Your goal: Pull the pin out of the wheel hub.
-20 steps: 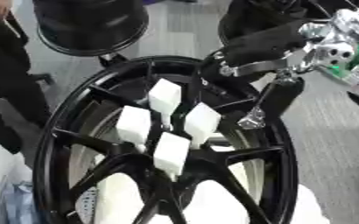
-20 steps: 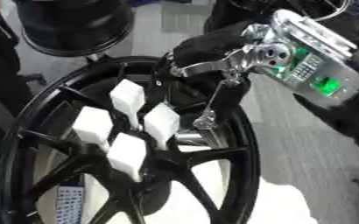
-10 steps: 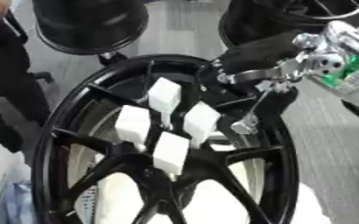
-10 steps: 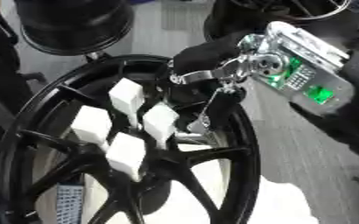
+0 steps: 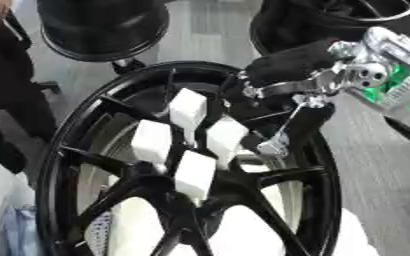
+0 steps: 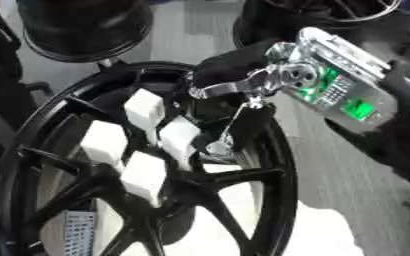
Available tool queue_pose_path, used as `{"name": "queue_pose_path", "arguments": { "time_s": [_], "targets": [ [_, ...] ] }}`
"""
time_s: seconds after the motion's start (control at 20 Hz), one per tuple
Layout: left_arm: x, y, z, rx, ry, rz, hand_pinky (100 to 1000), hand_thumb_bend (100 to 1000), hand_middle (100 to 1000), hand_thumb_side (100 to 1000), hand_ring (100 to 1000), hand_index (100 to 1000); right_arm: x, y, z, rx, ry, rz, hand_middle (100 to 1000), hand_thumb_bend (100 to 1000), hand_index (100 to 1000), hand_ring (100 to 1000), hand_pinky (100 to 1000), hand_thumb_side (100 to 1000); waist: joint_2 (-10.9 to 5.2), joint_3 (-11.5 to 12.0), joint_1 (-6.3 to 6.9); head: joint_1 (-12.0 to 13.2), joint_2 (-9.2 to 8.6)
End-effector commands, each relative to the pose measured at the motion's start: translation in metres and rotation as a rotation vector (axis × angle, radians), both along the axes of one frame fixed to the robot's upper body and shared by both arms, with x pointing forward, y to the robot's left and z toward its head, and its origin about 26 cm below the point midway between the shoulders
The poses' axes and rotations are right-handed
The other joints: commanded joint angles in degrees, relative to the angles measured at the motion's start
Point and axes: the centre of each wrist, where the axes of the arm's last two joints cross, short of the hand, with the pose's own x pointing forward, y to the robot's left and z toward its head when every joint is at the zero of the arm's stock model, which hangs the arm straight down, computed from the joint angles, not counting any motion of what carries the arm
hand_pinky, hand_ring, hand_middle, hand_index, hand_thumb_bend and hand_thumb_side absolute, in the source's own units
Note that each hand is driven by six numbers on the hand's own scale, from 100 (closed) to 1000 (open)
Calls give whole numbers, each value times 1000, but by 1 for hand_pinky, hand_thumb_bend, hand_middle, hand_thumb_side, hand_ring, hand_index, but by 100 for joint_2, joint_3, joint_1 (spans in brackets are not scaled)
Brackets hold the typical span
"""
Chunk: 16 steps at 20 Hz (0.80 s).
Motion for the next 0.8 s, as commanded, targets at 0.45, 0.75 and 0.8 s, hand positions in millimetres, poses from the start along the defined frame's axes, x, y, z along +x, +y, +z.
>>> {"name": "queue_pose_path", "arguments": {
  "time_s": [0.45,0.75,0.8],
  "targets": [
    [-3,1,6,12,-21,2,757,100,649,665,743,835,-2,5,8,-48,12,42,753,100,828,873,909,409,-74,40,-4,-7,-91],
    [-3,1,6,9,-23,2,759,100,649,666,743,834,3,5,1,-76,36,33,747,106,839,875,909,458,-70,62,-14,-7,-111],
    [-3,1,6,9,-23,2,759,100,649,665,743,834,3,5,1,-81,38,32,746,105,838,875,908,459,-70,64,-15,-8,-113]
  ]
}}
